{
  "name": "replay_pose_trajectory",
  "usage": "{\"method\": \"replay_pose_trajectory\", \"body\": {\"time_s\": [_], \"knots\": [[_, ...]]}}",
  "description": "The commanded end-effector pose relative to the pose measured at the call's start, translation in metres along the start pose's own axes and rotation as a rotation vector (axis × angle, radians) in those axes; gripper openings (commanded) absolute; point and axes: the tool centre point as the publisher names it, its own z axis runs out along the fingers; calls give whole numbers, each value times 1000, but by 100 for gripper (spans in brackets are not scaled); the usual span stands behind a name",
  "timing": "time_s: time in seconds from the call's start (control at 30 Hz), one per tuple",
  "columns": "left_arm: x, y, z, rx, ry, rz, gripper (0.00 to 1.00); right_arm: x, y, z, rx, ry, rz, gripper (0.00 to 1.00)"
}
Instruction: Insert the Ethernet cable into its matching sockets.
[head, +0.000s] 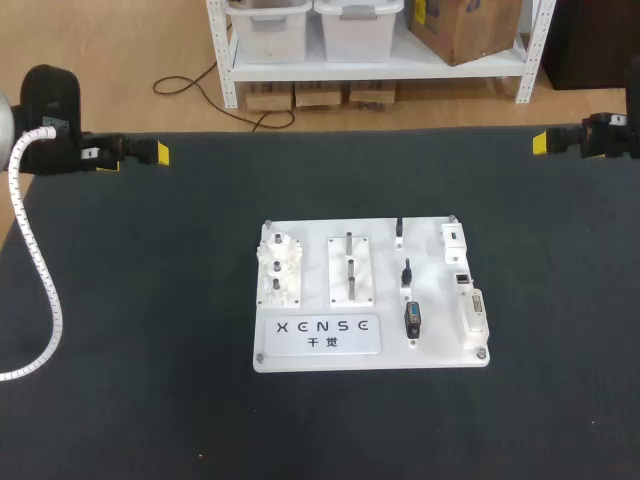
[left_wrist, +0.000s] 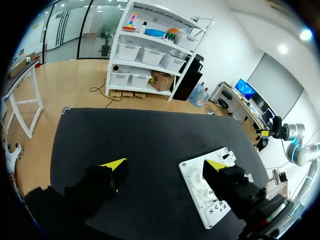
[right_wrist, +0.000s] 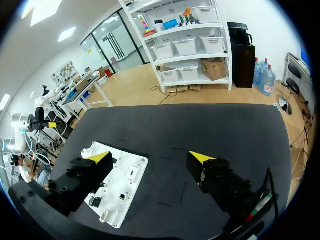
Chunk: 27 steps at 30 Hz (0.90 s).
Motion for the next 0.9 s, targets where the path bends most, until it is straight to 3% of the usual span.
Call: {"method": "replay_pose_trajectory", "body": {"time_s": [0.03, 0.57, 0.63, 0.9], "knots": [[0, 0, 0, 0, 0, 0, 100, 0, 0, 0, 0, 0, 0, 100], [0, 0, 0, 0, 0, 0, 100, 0, 0, 0, 0, 0, 0, 100], [-3, -4, 1, 7, -10, 81, 100, 0, 0, 0, 0, 0, 0, 100], [0, -33, 2, 211, -100, 430, 100, 0, 0, 0, 0, 0, 0, 100]]}}
